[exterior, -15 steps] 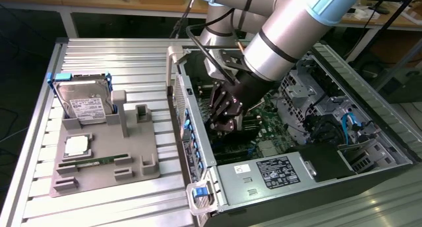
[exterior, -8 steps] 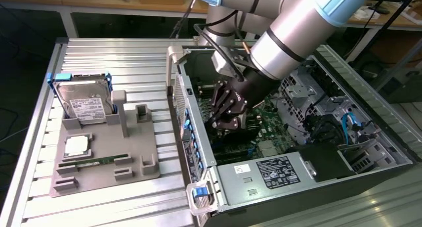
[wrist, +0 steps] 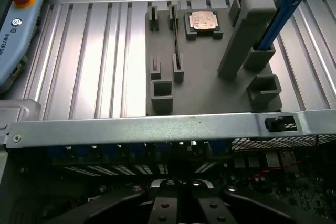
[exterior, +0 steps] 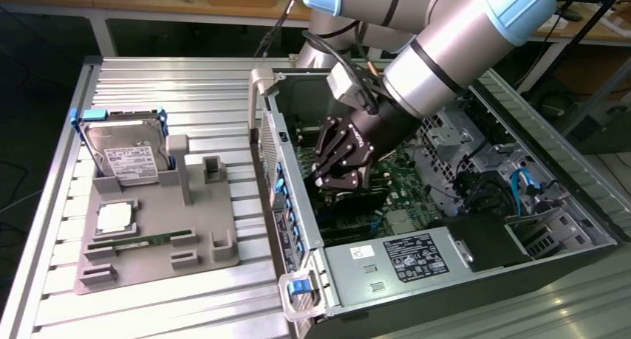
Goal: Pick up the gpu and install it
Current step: 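Press down on the gpu until it lock into place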
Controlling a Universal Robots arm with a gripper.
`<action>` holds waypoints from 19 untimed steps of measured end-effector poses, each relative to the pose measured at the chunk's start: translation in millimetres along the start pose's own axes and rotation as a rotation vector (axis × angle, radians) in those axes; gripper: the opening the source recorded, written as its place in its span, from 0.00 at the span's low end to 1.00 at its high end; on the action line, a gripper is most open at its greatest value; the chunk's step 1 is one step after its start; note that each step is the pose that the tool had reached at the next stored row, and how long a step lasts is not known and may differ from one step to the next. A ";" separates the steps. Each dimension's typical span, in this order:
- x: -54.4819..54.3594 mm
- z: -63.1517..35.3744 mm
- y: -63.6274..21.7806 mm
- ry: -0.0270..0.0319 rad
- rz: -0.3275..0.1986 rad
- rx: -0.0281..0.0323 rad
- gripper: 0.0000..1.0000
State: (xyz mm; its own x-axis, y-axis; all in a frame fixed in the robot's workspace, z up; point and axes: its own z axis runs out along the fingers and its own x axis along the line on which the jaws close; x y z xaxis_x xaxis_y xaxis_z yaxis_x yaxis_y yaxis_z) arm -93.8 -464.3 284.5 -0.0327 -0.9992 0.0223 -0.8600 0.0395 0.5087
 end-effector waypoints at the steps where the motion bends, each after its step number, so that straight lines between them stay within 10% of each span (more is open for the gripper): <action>1: -0.2 -1.7 -2.9 0.0003 0.000 -0.0101 0.11; 6: -6.3 -3.7 -6.4 0.0043 0.005 -0.0239 0.11; 19: -9.1 0.2 -5.4 0.0044 0.007 -0.0292 0.11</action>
State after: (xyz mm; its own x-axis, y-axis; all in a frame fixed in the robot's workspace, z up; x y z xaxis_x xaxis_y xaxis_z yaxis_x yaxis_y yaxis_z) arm -88.9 -455.4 281.4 -0.0366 -0.9989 0.0299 -0.8445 0.0469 0.5335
